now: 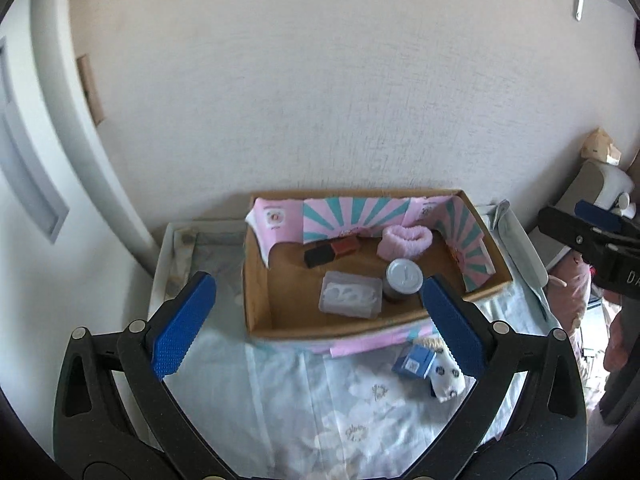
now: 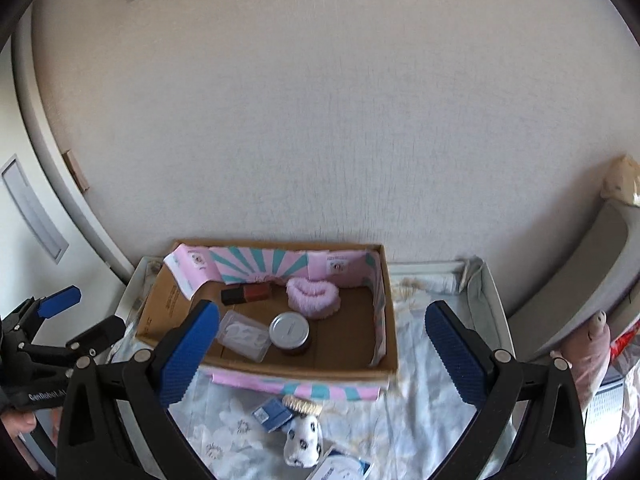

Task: Organize objects
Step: 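Move both tools back toward the remaining items beside the box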

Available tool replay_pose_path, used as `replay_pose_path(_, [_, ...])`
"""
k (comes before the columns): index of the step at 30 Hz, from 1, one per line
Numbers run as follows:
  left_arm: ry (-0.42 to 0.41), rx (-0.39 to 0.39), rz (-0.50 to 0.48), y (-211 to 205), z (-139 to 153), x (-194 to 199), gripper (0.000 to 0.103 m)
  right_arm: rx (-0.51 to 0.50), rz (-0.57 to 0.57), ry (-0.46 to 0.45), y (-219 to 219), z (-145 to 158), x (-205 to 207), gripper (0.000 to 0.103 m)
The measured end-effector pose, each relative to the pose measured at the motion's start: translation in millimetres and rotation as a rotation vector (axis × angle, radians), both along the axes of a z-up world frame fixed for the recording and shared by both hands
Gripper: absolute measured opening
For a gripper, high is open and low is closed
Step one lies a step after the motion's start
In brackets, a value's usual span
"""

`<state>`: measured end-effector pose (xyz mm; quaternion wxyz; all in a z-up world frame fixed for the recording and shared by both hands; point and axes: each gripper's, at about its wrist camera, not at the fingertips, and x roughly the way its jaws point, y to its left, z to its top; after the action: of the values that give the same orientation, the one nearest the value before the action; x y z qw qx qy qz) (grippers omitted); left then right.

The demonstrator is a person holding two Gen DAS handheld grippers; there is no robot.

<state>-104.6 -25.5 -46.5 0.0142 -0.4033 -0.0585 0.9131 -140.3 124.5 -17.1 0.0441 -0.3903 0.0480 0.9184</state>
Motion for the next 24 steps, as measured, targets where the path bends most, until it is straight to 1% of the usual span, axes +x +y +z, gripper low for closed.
replay_pose_path(4, [0.0, 0.012, 0.001, -4.2, 0.9, 12.5, 0.103, 0.011, 0.0, 0.012, -7.5, 1.9, 14.7, 0.103])
replay_pose_path(9, [0.029, 0.025, -0.031, -3.8, 3.9, 22.0, 0.103, 0.042, 0.005, 0.023, -16.4, 6.1, 32.3, 0.103])
replay_pose_path(12, [0.022, 0.029, -0.038, -2.7, 4.1, 25.8, 0.103, 0.052, 0.01, 0.023, -19.3, 8.5, 42.9, 0.103])
replay_pose_path(16, [0.02, 0.066, -0.025, -5.4, 4.5, 36.0, 0.103, 0.054, 0.02, 0.036, -20.3, 10.5, 55.1, 0.103])
replay_pose_path(21, [0.017, 0.059, 0.001, -5.3, 4.3, 49.5, 0.103, 0.055, 0.057, 0.048, -18.1, 11.3, 64.2, 0.103])
replay_pose_path(24, [0.032, 0.07, 0.039, -6.0, 6.0, 58.7, 0.103, 0.052, 0.098, 0.057, -14.2, 9.1, 66.2, 0.103])
